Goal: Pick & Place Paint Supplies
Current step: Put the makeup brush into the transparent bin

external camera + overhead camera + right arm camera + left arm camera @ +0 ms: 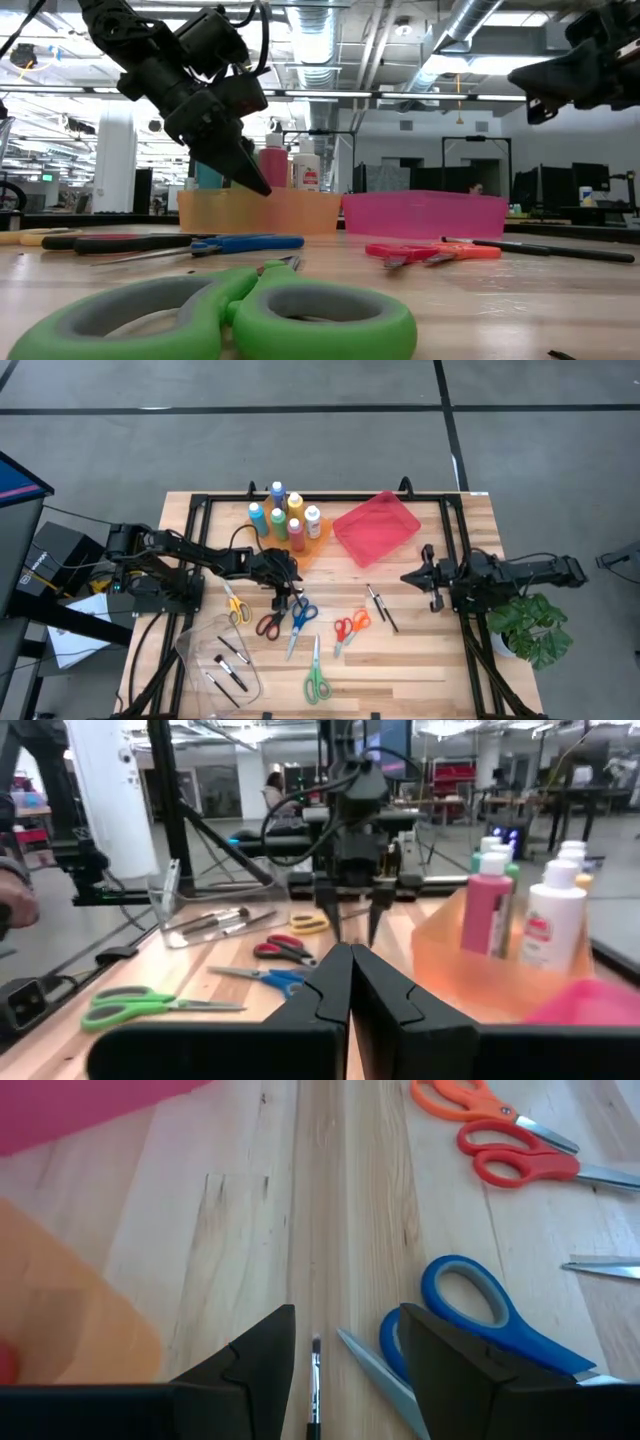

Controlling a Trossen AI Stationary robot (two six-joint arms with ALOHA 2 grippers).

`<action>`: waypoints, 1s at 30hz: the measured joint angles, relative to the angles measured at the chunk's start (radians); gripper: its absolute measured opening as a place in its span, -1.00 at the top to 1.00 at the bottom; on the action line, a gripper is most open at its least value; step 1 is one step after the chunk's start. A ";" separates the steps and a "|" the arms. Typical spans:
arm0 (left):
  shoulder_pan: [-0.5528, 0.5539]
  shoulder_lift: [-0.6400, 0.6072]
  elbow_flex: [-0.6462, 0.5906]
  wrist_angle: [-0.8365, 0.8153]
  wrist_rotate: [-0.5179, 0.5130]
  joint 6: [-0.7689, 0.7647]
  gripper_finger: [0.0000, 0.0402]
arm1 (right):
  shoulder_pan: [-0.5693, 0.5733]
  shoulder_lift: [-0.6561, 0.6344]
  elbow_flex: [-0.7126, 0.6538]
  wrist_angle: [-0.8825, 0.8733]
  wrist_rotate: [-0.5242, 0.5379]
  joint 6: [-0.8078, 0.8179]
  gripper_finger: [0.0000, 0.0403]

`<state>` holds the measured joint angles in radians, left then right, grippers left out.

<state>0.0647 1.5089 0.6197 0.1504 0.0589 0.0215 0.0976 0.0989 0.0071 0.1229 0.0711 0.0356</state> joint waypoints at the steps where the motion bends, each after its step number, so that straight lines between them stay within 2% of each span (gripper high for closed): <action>1: 0.000 0.000 0.000 0.003 0.000 -0.001 0.14 | -0.013 -0.009 0.000 -0.005 -0.009 -0.007 0.99; 4: 0.000 0.000 0.000 0.014 0.000 -0.003 0.14 | -0.065 -0.043 0.000 -0.028 -0.053 -0.017 0.99; 7: 0.000 0.000 0.000 0.015 -0.001 -0.003 0.14 | -0.124 -0.083 0.000 -0.031 -0.187 -0.016 1.00; 9: 0.000 0.000 0.000 0.015 -0.001 -0.003 0.14 | -0.161 -0.097 0.000 0.000 -0.240 0.003 1.00; 19: 0.000 0.000 0.000 0.015 -0.002 -0.003 0.14 | -0.285 -0.097 -0.001 -0.045 -0.126 0.074 1.00; 30: 0.000 0.000 0.000 0.015 -0.002 -0.003 0.14 | -0.281 -0.097 -0.002 -0.100 -0.137 0.087 1.00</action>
<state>0.0647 1.5085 0.6197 0.1654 0.0574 0.0185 -0.1831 0.0017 0.0055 0.0231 -0.0655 0.1230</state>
